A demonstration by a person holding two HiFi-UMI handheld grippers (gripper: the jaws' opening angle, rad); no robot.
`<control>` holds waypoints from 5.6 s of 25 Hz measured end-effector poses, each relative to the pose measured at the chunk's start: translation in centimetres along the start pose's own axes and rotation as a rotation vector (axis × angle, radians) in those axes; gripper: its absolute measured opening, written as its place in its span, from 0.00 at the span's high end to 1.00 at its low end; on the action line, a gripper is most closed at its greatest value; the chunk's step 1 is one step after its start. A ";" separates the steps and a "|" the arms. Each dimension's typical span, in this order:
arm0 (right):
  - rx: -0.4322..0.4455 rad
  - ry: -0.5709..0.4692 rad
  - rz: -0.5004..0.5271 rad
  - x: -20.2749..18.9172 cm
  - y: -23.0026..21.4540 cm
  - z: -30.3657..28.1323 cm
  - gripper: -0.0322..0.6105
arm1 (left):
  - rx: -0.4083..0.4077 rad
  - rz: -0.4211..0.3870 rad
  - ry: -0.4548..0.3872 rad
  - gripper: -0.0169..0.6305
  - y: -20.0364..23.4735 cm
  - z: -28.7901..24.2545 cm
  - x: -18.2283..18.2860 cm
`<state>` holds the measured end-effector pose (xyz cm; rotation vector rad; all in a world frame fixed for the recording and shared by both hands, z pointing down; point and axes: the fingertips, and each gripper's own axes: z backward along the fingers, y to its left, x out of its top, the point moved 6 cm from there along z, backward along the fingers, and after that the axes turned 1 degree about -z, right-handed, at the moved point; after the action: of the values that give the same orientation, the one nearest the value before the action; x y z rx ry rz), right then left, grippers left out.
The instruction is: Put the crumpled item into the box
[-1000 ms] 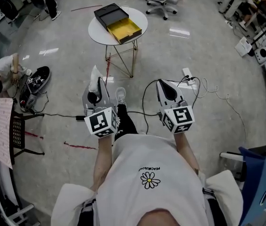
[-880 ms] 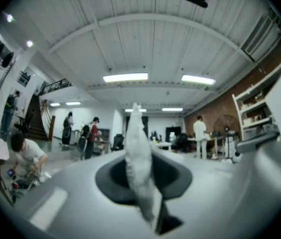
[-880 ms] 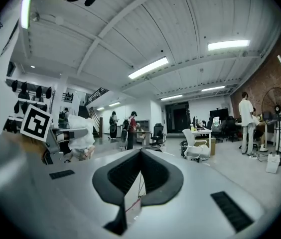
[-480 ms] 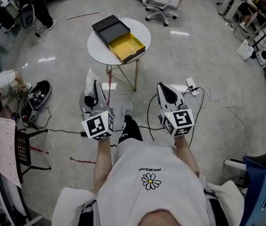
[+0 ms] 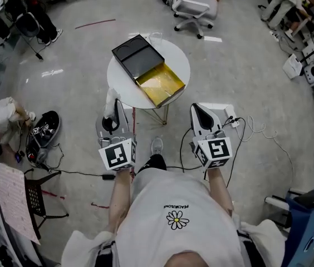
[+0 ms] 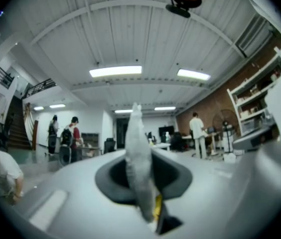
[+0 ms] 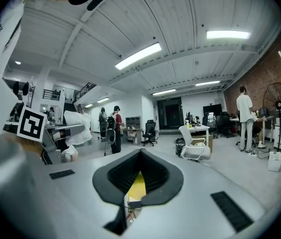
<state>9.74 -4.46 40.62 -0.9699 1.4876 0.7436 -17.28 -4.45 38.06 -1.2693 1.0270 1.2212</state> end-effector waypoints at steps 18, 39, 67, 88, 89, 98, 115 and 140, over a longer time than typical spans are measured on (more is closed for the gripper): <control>-0.019 0.013 -0.085 0.7 -0.2 -2.1 0.95 | -0.118 0.019 0.011 0.90 -2.5 -2.4 0.9; 0.045 0.026 0.128 2.5 0.2 -3.2 0.95 | -0.051 0.017 0.015 0.90 -3.4 -3.6 1.1; 0.017 0.062 0.011 1.9 -0.2 -0.8 0.95 | -0.423 -0.827 0.215 0.90 -9.4 -7.7 -5.8; -0.100 0.164 -0.060 0.3 -2.2 3.8 0.95 | -0.801 -1.202 0.637 0.90 -14.6 -9.4 -22.4; -0.106 0.169 -0.062 0.2 -2.2 4.0 0.95 | -0.804 -1.193 0.654 0.90 -14.7 -9.5 -22.8; -0.138 0.189 -0.066 -0.3 -2.7 5.3 0.95 | -0.858 -1.089 0.716 0.88 -15.9 -9.1 -24.1; -0.105 0.172 -0.065 -0.1 -1.3 5.2 0.95 | -0.996 -0.770 0.874 0.62 -15.5 -8.6 -24.0; -0.058 0.105 -0.028 0.8 -0.2 3.9 0.95 | -0.879 -0.647 0.639 0.41 -16.0 -14.4 -14.6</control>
<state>11.75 -1.31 39.27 -1.0857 1.5465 0.7284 -1.79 -18.62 53.42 -2.5441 0.3646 0.7450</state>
